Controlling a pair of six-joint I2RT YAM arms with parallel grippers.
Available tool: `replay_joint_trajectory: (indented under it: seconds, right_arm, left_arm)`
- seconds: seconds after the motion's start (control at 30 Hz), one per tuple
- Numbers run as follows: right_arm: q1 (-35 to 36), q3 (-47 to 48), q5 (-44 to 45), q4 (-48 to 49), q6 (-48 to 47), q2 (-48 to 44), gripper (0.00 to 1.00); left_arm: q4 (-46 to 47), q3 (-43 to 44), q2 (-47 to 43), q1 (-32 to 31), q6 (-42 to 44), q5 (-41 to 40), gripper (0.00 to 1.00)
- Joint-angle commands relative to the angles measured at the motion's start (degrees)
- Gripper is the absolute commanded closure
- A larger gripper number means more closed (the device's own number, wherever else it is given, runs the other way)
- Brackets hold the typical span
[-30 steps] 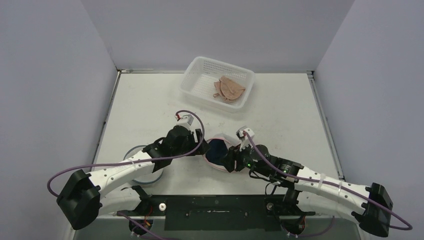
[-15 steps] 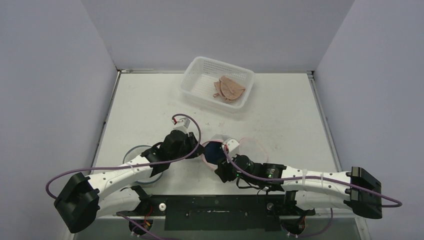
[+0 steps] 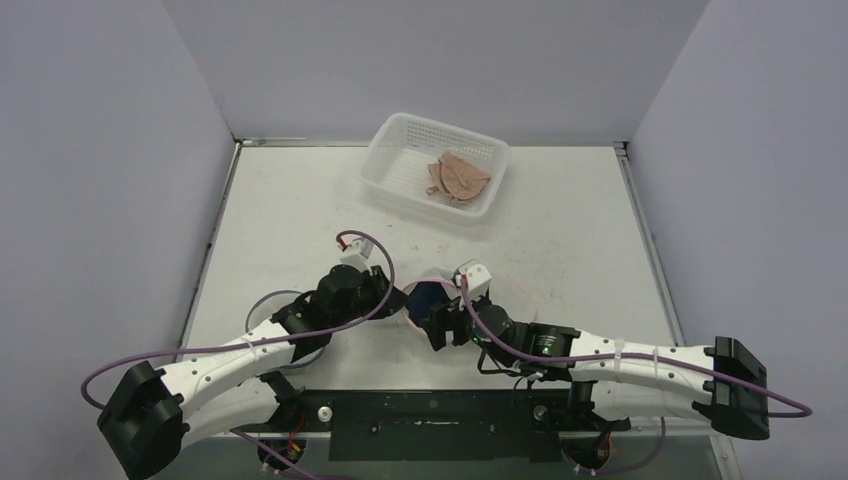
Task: Unzip the laundry bag and remove the bra
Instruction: Pick up the bra from the laundry bag.
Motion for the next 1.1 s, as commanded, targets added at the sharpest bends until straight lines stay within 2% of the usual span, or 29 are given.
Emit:
replay_joint_trajectory:
  seconds: [0.0, 0.27, 0.33, 0.47, 0.6, 0.87, 0.9, 0.97, 1.07]
  right_arm:
    - [0.3, 6.3, 5.4, 2.4, -1.1, 5.5, 0.21]
    - [0.3, 7.8, 5.8, 4.4, -0.1, 11.0, 0.24]
    - [0.2, 7.8, 6.0, 4.5, 0.1, 11.1, 0.24]
    - [0.1, 7.3, 6.5, 4.3, 0.7, 11.1, 0.25]
    - [0.0, 7.6, 5.3, 4.9, 1.2, 12.4, 0.25]
    - [0.1, 10.0, 3.4, 8.2, 1.9, 18.5, 0.27]
    - [0.1, 10.4, 3.3, 8.4, 1.9, 19.2, 0.28]
    - [0.2, 11.0, 3.4, 8.9, 2.1, 20.1, 0.29]
    - [0.2, 11.5, 3.7, 9.1, 2.1, 21.2, 0.32]
  left_arm:
    - [0.9, -0.4, -3.5, -0.1, -0.1, 0.3, 0.79]
    - [0.6, -1.5, -4.2, -0.1, -0.4, 0.2, 0.76]
    - [0.6, -1.9, -4.1, 0.0, -0.3, 0.0, 0.81]
    - [-2.5, -1.7, -4.0, -0.2, 1.0, -1.9, 1.00]
    - [-4.9, -1.7, -4.8, -0.3, 1.1, -4.2, 1.00]
    - [-2.1, -3.2, -6.4, -0.3, 0.1, -1.6, 1.00]
    - [-2.0, -3.2, -6.6, -0.3, -0.1, -1.2, 0.93]
    - [-2.1, -3.5, -7.2, -0.3, -0.3, -1.2, 0.90]
    - [-2.6, -4.0, -7.8, -0.3, -0.3, -1.6, 0.95]
